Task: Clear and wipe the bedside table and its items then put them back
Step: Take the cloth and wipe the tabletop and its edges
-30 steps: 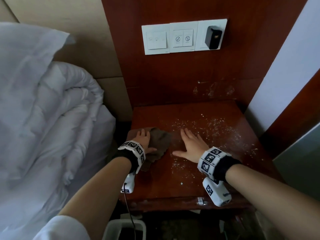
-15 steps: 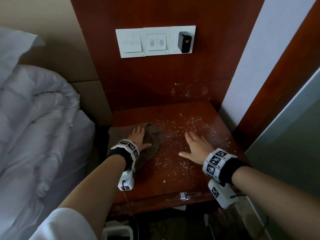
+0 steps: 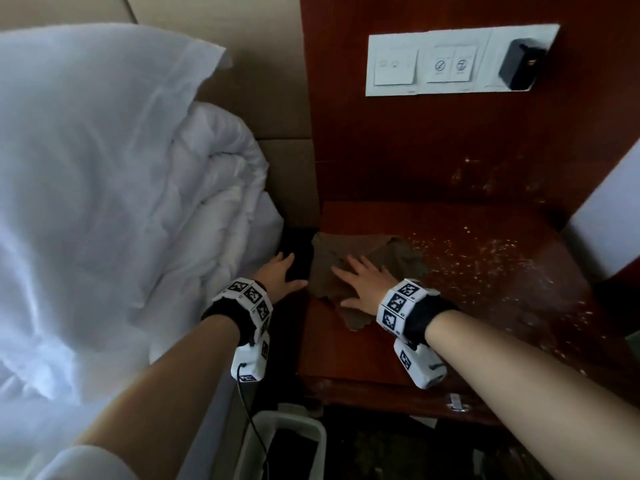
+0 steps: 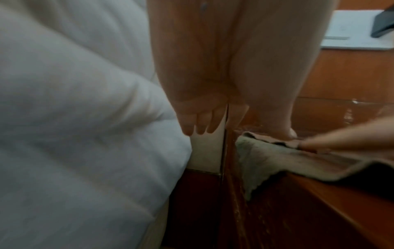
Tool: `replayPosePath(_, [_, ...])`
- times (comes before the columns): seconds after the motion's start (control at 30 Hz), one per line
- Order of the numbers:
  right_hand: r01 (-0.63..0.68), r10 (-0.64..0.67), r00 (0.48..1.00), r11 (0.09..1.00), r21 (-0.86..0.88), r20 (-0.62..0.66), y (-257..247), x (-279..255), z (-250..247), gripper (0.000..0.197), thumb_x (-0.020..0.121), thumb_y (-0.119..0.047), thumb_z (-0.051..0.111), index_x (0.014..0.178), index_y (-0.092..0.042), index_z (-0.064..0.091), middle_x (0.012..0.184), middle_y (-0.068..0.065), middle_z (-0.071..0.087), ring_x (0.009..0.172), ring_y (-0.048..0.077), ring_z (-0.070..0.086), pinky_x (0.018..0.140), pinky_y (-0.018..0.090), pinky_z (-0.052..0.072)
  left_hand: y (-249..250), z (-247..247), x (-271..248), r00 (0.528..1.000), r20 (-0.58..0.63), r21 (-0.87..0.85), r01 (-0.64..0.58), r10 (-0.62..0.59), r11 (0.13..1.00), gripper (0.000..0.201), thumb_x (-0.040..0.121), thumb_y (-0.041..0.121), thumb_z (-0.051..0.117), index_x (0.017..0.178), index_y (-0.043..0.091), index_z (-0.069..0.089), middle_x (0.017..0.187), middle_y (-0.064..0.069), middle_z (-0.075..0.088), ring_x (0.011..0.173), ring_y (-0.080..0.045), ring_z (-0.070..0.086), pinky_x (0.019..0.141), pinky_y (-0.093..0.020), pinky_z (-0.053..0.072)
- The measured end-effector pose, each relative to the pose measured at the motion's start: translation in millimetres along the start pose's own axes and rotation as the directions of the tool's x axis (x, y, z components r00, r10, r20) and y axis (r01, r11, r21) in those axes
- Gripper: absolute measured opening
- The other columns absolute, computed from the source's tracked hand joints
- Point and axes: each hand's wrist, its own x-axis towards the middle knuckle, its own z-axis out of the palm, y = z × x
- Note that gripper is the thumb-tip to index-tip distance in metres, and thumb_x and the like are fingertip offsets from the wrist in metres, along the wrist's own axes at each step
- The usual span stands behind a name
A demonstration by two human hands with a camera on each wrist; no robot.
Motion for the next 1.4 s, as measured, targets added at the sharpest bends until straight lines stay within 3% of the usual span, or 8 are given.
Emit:
replayPosePath(0.1, [-0.041,0.042,0.997,0.999,-0.015,0.057,5,12,-1,0.069,0.094,-0.05,0.044,0.149,-0.04,0.004,0.159,-0.005,-0.011,0.146,0.029,-0.006,0.113,0.061,0.009,-1,5,3,1.0,0.027,-0.037,0.005,-0.004,0.999,0.08,0.093,0.042,0.05,0.151,0.01,0.003,0.158,-0.013,0.005,0.146,-0.025,0.012,0.116,-0.031,0.016])
replayPosePath(0.23, [-0.116,0.116,0.992,0.993,-0.006,0.041,29,16,-10,0.071,0.093,-0.054,0.043,0.148,-0.04,0.001,0.159,-0.005,-0.011,0.146,0.031,-0.004,0.113,0.06,0.013,17,7,12,0.996,0.067,-0.064,-0.052,0.056,0.997,0.084,0.092,0.043,0.052,0.151,0.013,0.001,0.159,-0.011,0.001,0.146,-0.026,0.01,0.116,-0.032,0.016])
replayPosePath(0.43, [-0.232,0.231,0.973,0.973,0.015,0.022,75,12,-20,0.08,0.09,-0.058,0.045,0.15,-0.035,-0.002,0.159,0.002,-0.011,0.146,0.035,-0.002,0.116,0.046,0.015,52,10,32,0.978,0.158,0.043,-0.146,0.138,0.988,0.092,0.089,0.045,0.055,0.15,0.008,-0.003,0.158,-0.016,-0.005,0.146,-0.028,0.005,0.117,-0.032,0.012])
replayPosePath(0.67, [-0.224,0.224,0.974,0.974,0.026,0.019,85,24,-19,0.087,0.085,-0.061,0.05,0.15,-0.035,-0.001,0.159,0.003,-0.011,0.145,0.038,-0.002,0.116,0.05,0.017,66,12,51,0.971,0.209,0.209,-0.158,0.113,0.965,0.11,0.08,0.051,0.065,0.15,0.004,-0.005,0.156,-0.02,-0.011,0.146,-0.032,-0.001,0.119,-0.038,0.012])
replayPosePath(1.4, [-0.239,0.239,0.971,0.97,0.034,-0.005,104,78,-48,0.095,0.081,-0.066,0.052,0.151,-0.029,-0.001,0.159,0.008,-0.008,0.144,0.043,0.001,0.117,0.054,0.012,77,11,69,0.977,0.206,0.253,-0.104,0.052,0.962,0.12,0.072,0.053,0.071,0.15,0.005,-0.007,0.156,-0.019,-0.014,0.146,-0.033,-0.004,0.118,-0.044,0.016])
